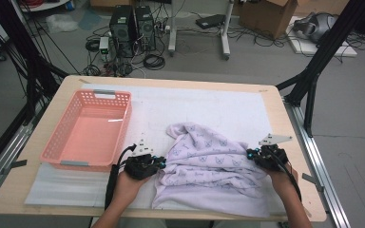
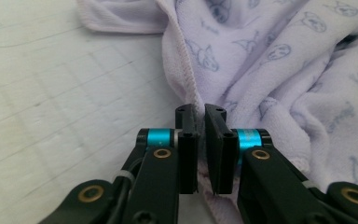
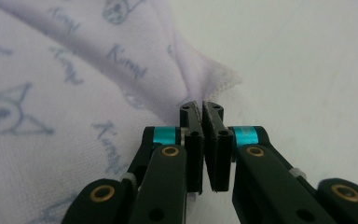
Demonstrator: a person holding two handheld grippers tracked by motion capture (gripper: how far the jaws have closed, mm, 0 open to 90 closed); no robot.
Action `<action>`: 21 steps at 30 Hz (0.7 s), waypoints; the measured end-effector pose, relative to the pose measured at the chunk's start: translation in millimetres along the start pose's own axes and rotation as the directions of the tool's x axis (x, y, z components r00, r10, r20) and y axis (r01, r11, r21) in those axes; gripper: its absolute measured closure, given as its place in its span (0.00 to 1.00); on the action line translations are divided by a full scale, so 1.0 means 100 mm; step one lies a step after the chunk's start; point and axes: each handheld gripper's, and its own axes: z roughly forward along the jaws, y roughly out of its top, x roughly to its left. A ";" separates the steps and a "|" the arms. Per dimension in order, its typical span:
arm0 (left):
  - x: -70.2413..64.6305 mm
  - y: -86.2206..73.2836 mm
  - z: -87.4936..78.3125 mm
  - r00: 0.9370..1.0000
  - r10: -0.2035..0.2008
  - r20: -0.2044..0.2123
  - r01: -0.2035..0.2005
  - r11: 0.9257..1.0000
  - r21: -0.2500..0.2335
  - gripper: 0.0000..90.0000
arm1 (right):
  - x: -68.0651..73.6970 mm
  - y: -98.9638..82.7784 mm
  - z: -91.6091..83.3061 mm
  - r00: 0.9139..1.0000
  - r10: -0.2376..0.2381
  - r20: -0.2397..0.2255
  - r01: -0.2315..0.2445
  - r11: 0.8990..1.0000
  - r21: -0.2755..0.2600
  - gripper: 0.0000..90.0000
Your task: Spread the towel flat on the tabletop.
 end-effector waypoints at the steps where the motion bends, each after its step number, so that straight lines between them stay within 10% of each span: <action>1: 0.02 0.04 0.02 1.000 -0.010 0.001 0.010 1.000 -0.001 0.80 | 0.01 -0.03 -0.01 1.000 0.002 -0.013 -0.002 1.000 0.006 0.97; 4: 0.07 0.16 0.04 0.998 -0.064 0.019 0.064 0.998 -0.025 0.59 | 0.03 -0.07 -0.05 1.000 0.004 -0.027 -0.005 0.999 -0.039 0.86; 10: 0.16 0.47 0.16 0.998 -0.068 0.006 0.068 0.995 -0.077 0.57 | -0.14 0.06 -0.18 0.995 0.094 0.016 -0.090 0.981 -0.170 0.80; 21: 0.37 0.72 0.84 0.985 -0.160 -0.063 0.161 0.987 0.013 0.63 | -0.33 0.19 0.11 0.990 0.131 0.059 -0.123 0.984 -0.132 0.79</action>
